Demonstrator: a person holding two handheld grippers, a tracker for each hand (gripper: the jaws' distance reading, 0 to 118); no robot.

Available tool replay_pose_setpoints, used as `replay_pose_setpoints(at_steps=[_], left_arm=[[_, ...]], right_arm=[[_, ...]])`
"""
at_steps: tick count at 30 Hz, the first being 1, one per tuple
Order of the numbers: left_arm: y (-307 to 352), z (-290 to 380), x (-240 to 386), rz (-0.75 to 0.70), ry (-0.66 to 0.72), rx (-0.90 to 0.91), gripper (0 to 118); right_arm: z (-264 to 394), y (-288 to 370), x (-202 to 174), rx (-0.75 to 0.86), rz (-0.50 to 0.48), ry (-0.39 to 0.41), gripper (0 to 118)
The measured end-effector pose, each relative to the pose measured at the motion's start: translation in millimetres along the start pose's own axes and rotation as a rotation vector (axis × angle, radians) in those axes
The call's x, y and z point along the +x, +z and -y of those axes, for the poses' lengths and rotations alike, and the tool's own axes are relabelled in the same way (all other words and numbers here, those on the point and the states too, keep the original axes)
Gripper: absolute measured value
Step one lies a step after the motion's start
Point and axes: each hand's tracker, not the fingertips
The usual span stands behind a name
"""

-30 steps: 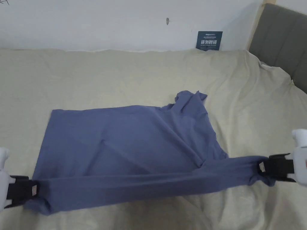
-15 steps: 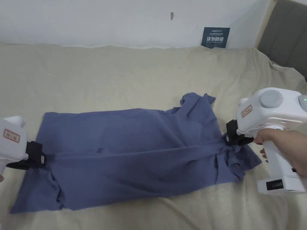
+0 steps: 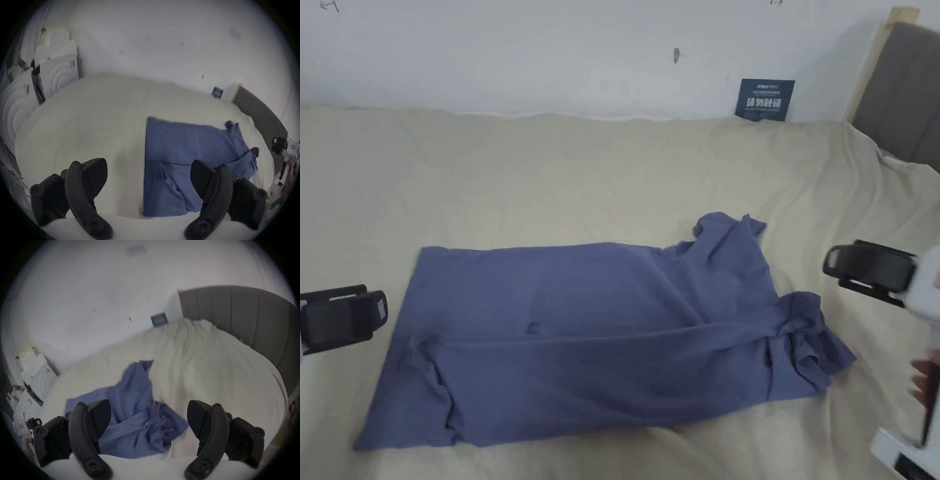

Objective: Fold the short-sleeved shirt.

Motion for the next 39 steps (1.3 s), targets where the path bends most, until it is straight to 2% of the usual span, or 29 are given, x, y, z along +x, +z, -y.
replay_pose_setpoints(at_steps=[3, 4, 5, 7, 8, 9, 10, 12, 13, 16, 19, 22, 25, 27, 28, 29, 30, 31, 32, 39], left_arm=[[53, 23, 7, 0.037, 0.005, 0.094, 104], [67, 33, 10, 0.077, 0.016, 0.109, 95], [79, 41, 12, 0.096, 0.02, 0.114, 79], [97, 56, 20, 0.047, -0.011, 0.097, 0], [104, 65, 26, -0.004, -0.037, 0.079, 0], [107, 72, 24, 0.013, -0.03, 0.094, 0], [111, 78, 21, 0.044, -0.015, 0.104, 0], [128, 86, 23, 0.071, 0.068, 0.127, 0], [130, 89, 22, 0.066, 0.084, 0.13, 0], [135, 81, 21, 0.075, 0.1, 0.105, 0], [107, 54, 16, 0.086, 0.083, -0.031, 0], [45, 23, 9, 0.173, 0.057, -0.325, 0], [11, 8, 24, 0.14, -0.014, -0.412, 0], [-15, 5, 26, 0.146, -0.011, -0.487, 0], [-31, 3, 22, 0.156, -0.01, -0.523, 3], [-40, 6, 24, 0.139, -0.007, -0.546, 24], [-49, 9, 26, 0.104, -0.026, -0.539, 76], [-56, 12, 27, 0.076, -0.052, -0.558, 109], [-62, 14, 28, 0.067, -0.069, -0.577, 118], [-104, 33, 17, -0.038, -0.08, -0.709, 118]], right_arm=[[30, 61, -2, 0.091, -0.067, 0.023, 95], [40, 78, -4, 0.106, -0.086, 0.039, 87], [50, 92, -6, 0.131, -0.089, 0.055, 76], [71, 109, -12, 0.136, -0.061, 0.065, 31], [80, 117, -14, 0.133, -0.05, 0.064, 6], [87, 122, -13, 0.126, -0.043, 0.058, 1], [93, 127, -11, 0.127, -0.049, 0.033, 1], [104, 130, -8, 0.113, -0.121, -0.058, 0], [106, 131, -8, 0.103, -0.108, -0.061, 0], [110, 131, -15, 0.071, -0.069, 0.015, 0], [104, 131, -20, 0.075, -0.097, 0.073, 0], [99, 127, -28, 0.046, -0.128, 0.082, 0], [102, 111, -27, -0.073, -0.14, 0.037, 0], [109, 103, -23, -0.089, -0.124, 0.021, 0], [112, 101, -22, -0.094, -0.109, 0.022, 0], [114, 99, -20, -0.101, -0.096, 0.023, 0], [116, 99, -19, -0.106, -0.089, 0.023, 0], [118, 98, -19, -0.111, -0.086, 0.021, 0], [120, 96, -17, -0.117, -0.083, 0.019, 0], [127, 83, -20, -0.167, -0.074, 0.077, 0]])
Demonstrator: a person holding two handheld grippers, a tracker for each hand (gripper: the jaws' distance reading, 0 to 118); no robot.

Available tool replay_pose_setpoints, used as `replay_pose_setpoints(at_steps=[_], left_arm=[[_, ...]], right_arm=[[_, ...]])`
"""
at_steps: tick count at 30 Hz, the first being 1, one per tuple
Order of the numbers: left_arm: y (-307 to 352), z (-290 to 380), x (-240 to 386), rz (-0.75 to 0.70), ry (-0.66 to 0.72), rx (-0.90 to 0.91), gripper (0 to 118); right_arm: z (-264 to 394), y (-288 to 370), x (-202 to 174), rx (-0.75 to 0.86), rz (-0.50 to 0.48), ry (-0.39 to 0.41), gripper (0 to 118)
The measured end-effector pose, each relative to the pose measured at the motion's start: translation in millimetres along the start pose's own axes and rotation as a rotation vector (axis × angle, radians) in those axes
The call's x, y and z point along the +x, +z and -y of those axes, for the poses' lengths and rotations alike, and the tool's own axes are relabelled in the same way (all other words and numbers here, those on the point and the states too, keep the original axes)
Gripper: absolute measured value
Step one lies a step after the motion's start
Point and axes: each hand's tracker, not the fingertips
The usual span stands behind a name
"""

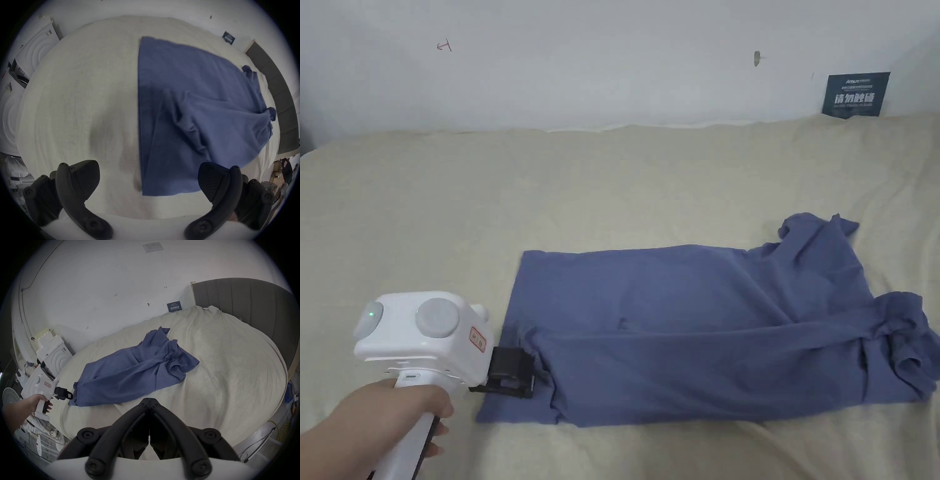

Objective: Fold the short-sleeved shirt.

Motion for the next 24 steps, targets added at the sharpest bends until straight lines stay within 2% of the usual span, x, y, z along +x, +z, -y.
replay_pose_setpoints(at_steps=[2, 3, 5, 8, 9, 10, 12, 16, 19, 20, 21, 23, 24], left_arm=[[-4, 0, 2, -0.021, -0.024, -0.025, 118], [-5, 2, 4, -0.05, -0.056, -0.038, 113], [-2, 6, 13, -0.127, -0.15, -0.036, 96], [9, 16, 32, -0.102, -0.269, 0.014, 61], [3, 10, 32, -0.086, -0.284, 0.001, 44], [3, 10, 34, -0.078, -0.28, -0.008, 35], [3, 7, 33, -0.04, -0.263, -0.019, 8], [17, 8, 32, -0.005, -0.239, 0.012, 8], [29, 3, 23, 0.032, -0.231, 0.077, 8], [34, 0, 18, 0.067, -0.208, 0.083, 8], [39, -4, 13, 0.092, -0.184, 0.1, 8], [47, -7, 4, 0.125, -0.132, 0.111, 8], [51, -8, -1, 0.133, -0.113, 0.125, 8]], right_arm=[[1, -4, -2, -0.008, -0.01, 0.007, 0], [1, -6, -2, -0.014, -0.017, 0.008, 0], [3, -9, -2, -0.023, -0.021, 0.007, 0], [4, -10, -3, -0.029, -0.027, 0.007, 0], [5, -11, -3, -0.028, -0.028, 0.006, 0], [5, -11, -4, -0.028, -0.028, 0.005, 0], [4, -11, -3, -0.029, -0.031, -0.001, 0], [-11, -5, 5, 0.017, -0.047, -0.014, 0], [-50, -5, 20, 0.098, 0.023, 0.053, 0], [-67, -13, 27, 0.078, 0.014, 0.068, 0], [-84, -24, 33, 0.013, -0.001, 0.071, 0], [-115, -57, 41, -0.236, -0.081, 0.0, 0], [-126, -71, 39, -0.326, -0.077, -0.005, 0]])
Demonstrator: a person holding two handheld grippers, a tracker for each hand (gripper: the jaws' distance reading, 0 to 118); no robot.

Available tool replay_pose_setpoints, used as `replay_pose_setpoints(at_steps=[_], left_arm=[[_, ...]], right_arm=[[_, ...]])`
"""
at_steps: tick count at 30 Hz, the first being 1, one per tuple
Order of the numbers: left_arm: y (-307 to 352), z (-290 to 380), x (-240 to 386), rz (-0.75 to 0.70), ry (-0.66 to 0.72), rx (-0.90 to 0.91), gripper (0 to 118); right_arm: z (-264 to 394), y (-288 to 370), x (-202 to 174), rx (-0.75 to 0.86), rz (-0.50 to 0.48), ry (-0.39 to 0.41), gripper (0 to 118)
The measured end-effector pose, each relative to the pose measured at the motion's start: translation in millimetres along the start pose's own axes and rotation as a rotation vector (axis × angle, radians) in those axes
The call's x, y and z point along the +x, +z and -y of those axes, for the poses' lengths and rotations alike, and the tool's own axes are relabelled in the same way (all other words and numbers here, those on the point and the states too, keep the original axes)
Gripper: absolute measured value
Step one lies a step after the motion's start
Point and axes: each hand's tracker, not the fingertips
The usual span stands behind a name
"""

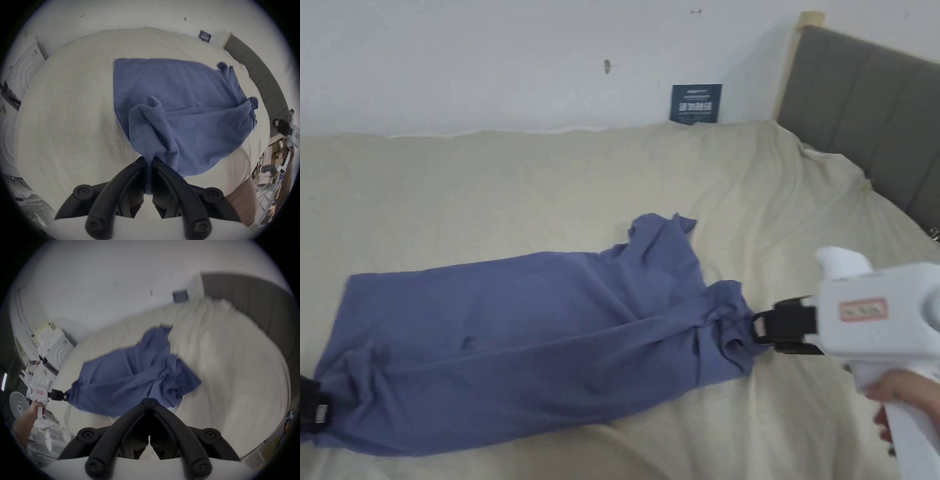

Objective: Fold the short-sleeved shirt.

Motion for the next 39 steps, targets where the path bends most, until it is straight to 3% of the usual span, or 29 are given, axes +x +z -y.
replay_pose_setpoints(at_steps=[2, 3, 5, 6, 7, 10, 14, 15, 16, 17, 18, 28, 36, 39], left_arm=[[10, 3, 8, 0.012, 0.014, 0.01, 8], [11, 3, 6, 0.013, 0.02, 0.008, 8], [8, 1, 2, 0.001, 0.014, 0.006, 8], [7, 2, 1, -0.011, -0.002, 0.007, 8], [5, 3, 1, -0.015, -0.005, 0.003, 8], [-4, 4, -4, -0.006, 0.01, -0.017, 8], [-4, 3, -3, -0.006, 0.004, -0.037, 8], [-6, 3, -4, -0.006, 0.007, -0.042, 8], [-8, 3, -6, -0.003, 0.015, -0.048, 8], [-3, 13, 12, 0.0, 0.023, -0.053, 8], [-5, 14, 13, 0.001, 0.03, -0.056, 8], [-13, 16, 0, 0.004, 0.055, -0.056, 8], [-2, 8, -6, 0.004, 0.04, -0.015, 8], [9, 5, -11, 0.042, 0.07, 0.019, 8]], right_arm=[[-17, -20, -3, -0.03, 0.026, 0.025, 2], [-26, -31, -2, -0.047, 0.045, 0.025, 22], [-42, -57, 4, -0.162, 0.039, -0.031, 88], [-47, -69, 7, -0.206, 0.022, -0.066, 111], [-49, -76, 10, -0.207, 0.029, -0.092, 112], [-59, -95, 17, -0.235, 0.105, -0.163, 112], [-59, -103, 20, -0.23, 0.285, -0.126, 110], [-58, -103, 21, -0.253, 0.308, -0.122, 99], [-56, -104, 23, -0.3, 0.321, -0.123, 74], [-53, -106, 24, -0.338, 0.323, -0.117, 27], [-50, -107, 24, -0.351, 0.338, -0.11, 3], [-52, -76, 29, -0.279, 0.391, 0.002, 3], [-54, -43, 42, -0.267, 0.353, -0.005, 3], [-58, -28, 47, -0.239, 0.295, -0.062, 3]])
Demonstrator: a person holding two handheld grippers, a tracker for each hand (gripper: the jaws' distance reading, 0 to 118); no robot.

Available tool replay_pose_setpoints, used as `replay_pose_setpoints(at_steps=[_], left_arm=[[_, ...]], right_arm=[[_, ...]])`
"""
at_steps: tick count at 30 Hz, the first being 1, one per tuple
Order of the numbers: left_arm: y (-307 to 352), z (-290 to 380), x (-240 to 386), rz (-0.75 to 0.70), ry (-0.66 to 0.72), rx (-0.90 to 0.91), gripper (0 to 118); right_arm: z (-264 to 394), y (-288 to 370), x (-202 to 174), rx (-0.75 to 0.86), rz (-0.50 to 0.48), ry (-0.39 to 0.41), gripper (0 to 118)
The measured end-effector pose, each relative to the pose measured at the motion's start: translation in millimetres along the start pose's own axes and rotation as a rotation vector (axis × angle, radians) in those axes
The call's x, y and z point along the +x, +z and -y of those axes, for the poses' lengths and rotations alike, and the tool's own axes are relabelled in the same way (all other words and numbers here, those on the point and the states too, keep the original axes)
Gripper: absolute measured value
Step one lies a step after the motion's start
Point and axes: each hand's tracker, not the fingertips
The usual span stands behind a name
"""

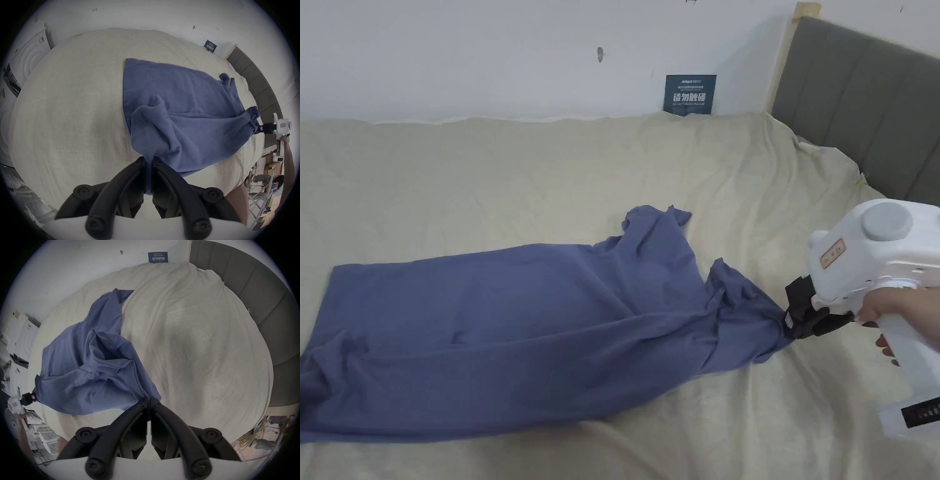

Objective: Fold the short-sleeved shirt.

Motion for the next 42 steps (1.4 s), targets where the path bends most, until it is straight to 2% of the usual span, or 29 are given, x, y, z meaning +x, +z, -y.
replay_pose_setpoints(at_steps=[3, 8, 12, 14, 16, 18, 20, 24, 27, 30, 31, 32, 33, 34, 35, 36, 38, 39, 40, 42], left_arm=[[15, -4, -2, 0.016, -0.008, 0.015, 8], [50, -3, -2, 0.062, 0.001, 0.052, 8], [77, 10, 0, 0.068, -0.02, 0.058, 8], [84, 23, -6, 0.129, -0.001, 0.076, 8], [89, 38, -8, 0.132, 0.002, 0.06, 8], [84, 54, -12, 0.122, -0.01, 0.025, 8], [69, 70, -19, 0.114, -0.006, -0.027, 8], [22, 99, -30, 0.149, 0.01, -0.103, 8], [3, 112, -38, 0.133, 0.075, -0.143, 8], [-5, 119, -50, 0.152, 0.178, -0.144, 9], [-5, 119, -51, 0.15, 0.194, -0.146, 12], [-3, 119, -50, 0.139, 0.198, -0.147, 20], [1, 118, -49, 0.115, 0.191, -0.139, 46], [6, 116, -50, 0.034, 0.146, -0.123, 73], [13, 115, -47, -0.077, 0.088, -0.1, 95], [19, 115, -47, -0.163, 0.05, -0.075, 106], [37, 115, -51, -0.223, -0.02, 0.004, 106], [47, 115, -52, -0.226, -0.012, 0.046, 106], [58, 115, -53, -0.2, 0.014, 0.085, 106], [83, 118, -50, -0.057, 0.124, 0.176, 106]], right_arm=[[5, 19, 5, 0.013, -0.045, -0.011, 3], [17, 58, 13, 0.041, -0.068, 0.016, 3], [42, 88, 22, 0.051, -0.078, 0.024, 3], [58, 99, 29, 0.057, -0.094, 0.038, 3], [74, 103, 38, 0.056, -0.114, 0.021, 3], [96, 96, 45, 0.014, -0.109, 0.028, 3], [109, 78, 53, -0.032, -0.057, 0.05, 3], [127, 15, 72, -0.086, -0.001, 0.055, 3], [135, -26, 82, -0.12, 0.028, 0.028, 3], [137, -39, 87, -0.071, 0.022, -0.015, 5], [136, -37, 87, -0.064, 0.017, -0.027, 14], [135, -33, 87, -0.052, 0.035, -0.036, 34], [136, -24, 87, -0.036, 0.087, -0.041, 70], [135, -21, 90, -0.037, 0.138, -0.038, 89], [135, -15, 93, -0.029, 0.207, -0.016, 96], [137, -2, 95, -0.001, 0.264, 0.003, 96], [137, 18, 95, 0.067, 0.338, 0.04, 96], [137, 29, 92, 0.106, 0.355, 0.046, 96], [140, 42, 88, 0.158, 0.337, 0.048, 96], [146, 70, 70, 0.296, 0.207, 0.041, 96]])
